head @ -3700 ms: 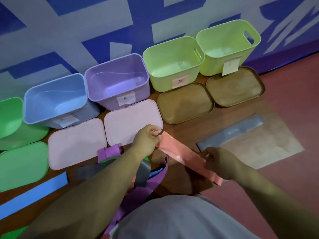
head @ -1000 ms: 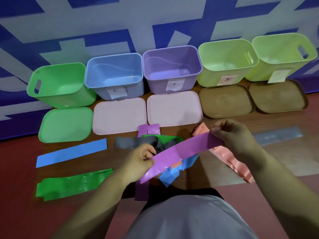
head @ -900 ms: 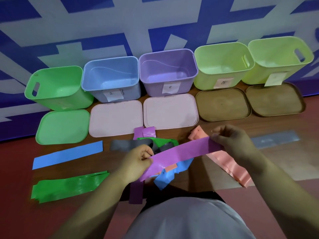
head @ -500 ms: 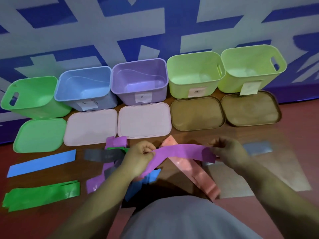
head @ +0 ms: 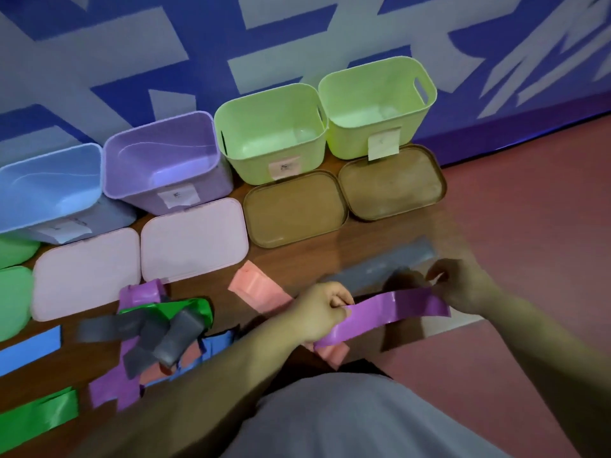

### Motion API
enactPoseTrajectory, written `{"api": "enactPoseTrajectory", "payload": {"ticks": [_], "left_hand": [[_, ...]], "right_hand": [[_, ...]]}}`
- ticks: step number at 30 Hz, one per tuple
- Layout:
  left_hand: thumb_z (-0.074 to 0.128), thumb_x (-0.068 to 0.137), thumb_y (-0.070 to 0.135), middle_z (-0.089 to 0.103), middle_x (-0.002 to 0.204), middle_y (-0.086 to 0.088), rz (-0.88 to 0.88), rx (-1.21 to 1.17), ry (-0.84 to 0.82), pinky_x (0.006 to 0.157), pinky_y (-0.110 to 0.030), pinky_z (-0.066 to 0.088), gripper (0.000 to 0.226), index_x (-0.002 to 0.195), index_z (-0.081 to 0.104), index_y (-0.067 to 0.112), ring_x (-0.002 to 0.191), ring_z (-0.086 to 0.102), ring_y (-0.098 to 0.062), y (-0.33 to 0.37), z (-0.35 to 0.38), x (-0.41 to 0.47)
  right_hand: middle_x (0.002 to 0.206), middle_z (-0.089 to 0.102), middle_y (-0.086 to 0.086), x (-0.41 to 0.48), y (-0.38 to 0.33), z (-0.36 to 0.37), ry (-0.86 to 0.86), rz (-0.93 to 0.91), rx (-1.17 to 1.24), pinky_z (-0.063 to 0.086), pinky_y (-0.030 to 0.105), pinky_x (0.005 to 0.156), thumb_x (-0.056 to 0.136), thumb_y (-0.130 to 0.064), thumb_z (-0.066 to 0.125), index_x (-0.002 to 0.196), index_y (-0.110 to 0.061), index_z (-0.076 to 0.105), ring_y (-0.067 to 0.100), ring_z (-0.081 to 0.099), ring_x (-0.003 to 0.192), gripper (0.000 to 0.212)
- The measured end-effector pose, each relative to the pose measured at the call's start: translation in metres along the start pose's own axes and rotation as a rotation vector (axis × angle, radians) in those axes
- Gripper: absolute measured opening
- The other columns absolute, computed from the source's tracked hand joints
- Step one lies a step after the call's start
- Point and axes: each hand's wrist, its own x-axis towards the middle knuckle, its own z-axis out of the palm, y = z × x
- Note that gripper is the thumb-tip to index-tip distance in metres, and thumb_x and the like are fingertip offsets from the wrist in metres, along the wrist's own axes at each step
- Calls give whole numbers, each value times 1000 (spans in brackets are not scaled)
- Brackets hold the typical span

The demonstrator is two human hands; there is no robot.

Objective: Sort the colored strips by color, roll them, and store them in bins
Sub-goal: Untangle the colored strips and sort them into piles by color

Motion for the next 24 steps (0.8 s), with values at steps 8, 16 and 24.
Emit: {"api": "enactPoseTrajectory", "payload": {"ticks": [8,16,24], "left_hand": [[64,89,6,67,94,4,-26,66,-75,83,-30,53,24,105,65,24,82,63,-13,27,43,26],[67,88,19,63,130,2,20,237,106,91,-21,44,44,131,58,24,115,61,-17,22,31,12],[68,88,21,55,126,9,1,211,317,92,-22,44,46,131,57,28,112,57,-11,-18,-17,-30]], "right_hand": [[91,70,21,17,44,-23,114,37,-134,47,36,79,83,-30,74,98,-4,70,39,64,93,30],[115,64,4,20,38,7,118,18,-240,53,37,86,63,-28,65,116,-34,65,35,61,104,53],[106,68,11,10,-26,58,42,-313,-210,49,37,85,62,-21,73,112,-15,69,36,63,96,50]]}}
